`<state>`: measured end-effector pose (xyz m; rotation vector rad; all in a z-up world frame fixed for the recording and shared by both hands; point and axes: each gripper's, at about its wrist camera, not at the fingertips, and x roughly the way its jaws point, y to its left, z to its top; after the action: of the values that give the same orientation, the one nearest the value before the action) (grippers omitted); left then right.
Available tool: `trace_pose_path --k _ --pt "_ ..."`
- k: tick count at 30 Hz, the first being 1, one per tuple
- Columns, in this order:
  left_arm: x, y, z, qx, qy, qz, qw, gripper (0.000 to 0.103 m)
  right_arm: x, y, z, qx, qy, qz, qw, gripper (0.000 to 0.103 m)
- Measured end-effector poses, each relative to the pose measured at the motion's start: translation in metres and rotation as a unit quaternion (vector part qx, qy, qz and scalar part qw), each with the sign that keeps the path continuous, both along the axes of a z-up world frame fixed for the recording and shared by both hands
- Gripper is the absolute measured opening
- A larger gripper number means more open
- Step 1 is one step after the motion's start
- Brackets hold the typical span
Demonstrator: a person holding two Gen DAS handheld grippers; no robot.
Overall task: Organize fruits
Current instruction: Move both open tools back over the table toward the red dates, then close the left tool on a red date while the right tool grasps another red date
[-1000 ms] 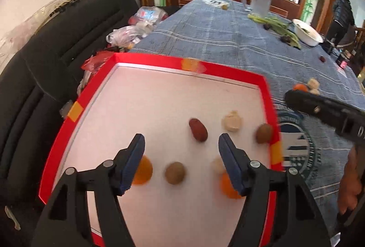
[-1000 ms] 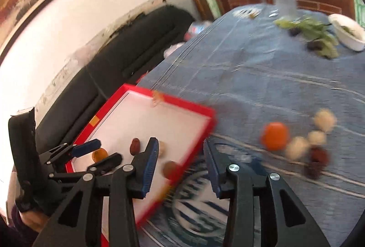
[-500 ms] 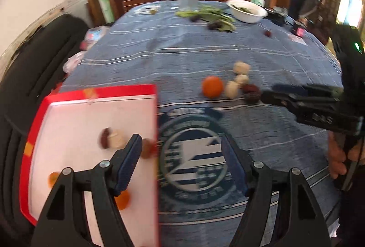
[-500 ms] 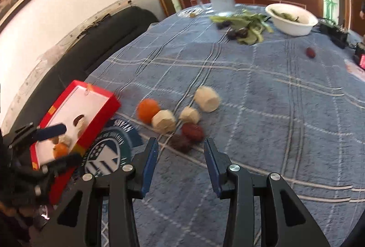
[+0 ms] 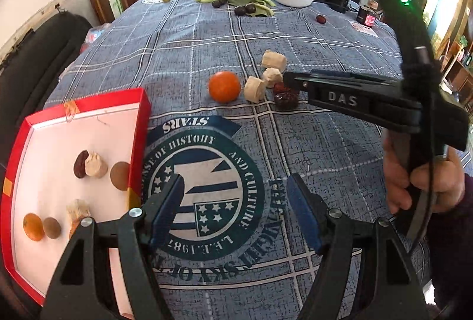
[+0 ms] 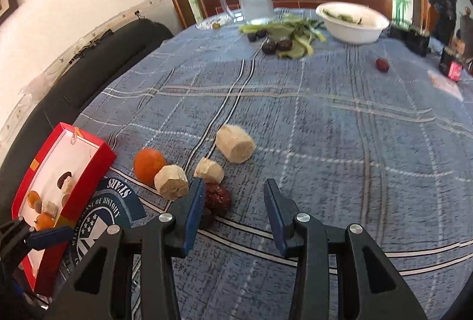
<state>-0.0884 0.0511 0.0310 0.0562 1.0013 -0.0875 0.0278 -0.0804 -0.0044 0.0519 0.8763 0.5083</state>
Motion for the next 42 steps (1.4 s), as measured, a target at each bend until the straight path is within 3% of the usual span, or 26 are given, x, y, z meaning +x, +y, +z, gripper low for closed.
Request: trace_pose_path --k 3,6,9,11,15,17,26,34,36,39,42 --pt "-0.001 0.002 -0.003 -0.003 0.002 0.006 1.0 0.073 -0.003 0.004 0.0 0.015 0.013 0.028 0.999 0.04" --pt "-0.002 0.003 -0.003 -0.005 0.005 0.009 0.9999 0.073 -0.011 0.008 0.004 0.087 0.071 0.131 0.985 0.04" --pt "-0.005 0.006 -0.001 -0.002 0.002 0.014 0.9999 0.073 -0.026 0.007 0.02 0.101 0.055 0.187 0.976 0.04" --pt "-0.006 0.01 0.001 0.0 -0.001 0.02 0.9998 0.073 -0.023 -0.005 0.027 0.112 0.051 0.17 0.978 0.041" --pt "-0.005 0.014 0.004 0.007 -0.005 0.03 0.9995 0.073 0.004 -0.042 0.019 0.14 0.078 0.062 0.985 0.043" --pt "-0.004 0.014 0.003 0.011 -0.006 0.03 0.9995 0.073 0.009 -0.046 0.016 0.137 0.085 0.043 0.986 0.043" --pt "-0.018 0.007 -0.002 0.01 0.0 0.003 0.9999 0.073 -0.017 0.0 0.015 0.033 0.006 0.073 0.997 0.043" --pt "-0.021 0.019 -0.006 -0.012 -0.005 0.011 0.9999 0.072 -0.017 0.022 -0.002 -0.033 -0.017 0.067 0.997 0.042" --pt "-0.021 0.019 -0.007 -0.015 -0.008 0.009 0.9998 0.067 -0.016 0.023 -0.002 -0.025 -0.015 0.07 0.997 0.038" --pt "-0.019 0.019 -0.01 -0.018 -0.004 0.001 0.9998 0.052 -0.014 0.023 -0.003 -0.031 -0.013 0.063 0.997 0.033" --pt "-0.019 0.017 -0.012 -0.016 -0.001 -0.005 0.9999 0.05 -0.016 0.025 -0.003 -0.036 -0.015 0.06 0.997 0.029"
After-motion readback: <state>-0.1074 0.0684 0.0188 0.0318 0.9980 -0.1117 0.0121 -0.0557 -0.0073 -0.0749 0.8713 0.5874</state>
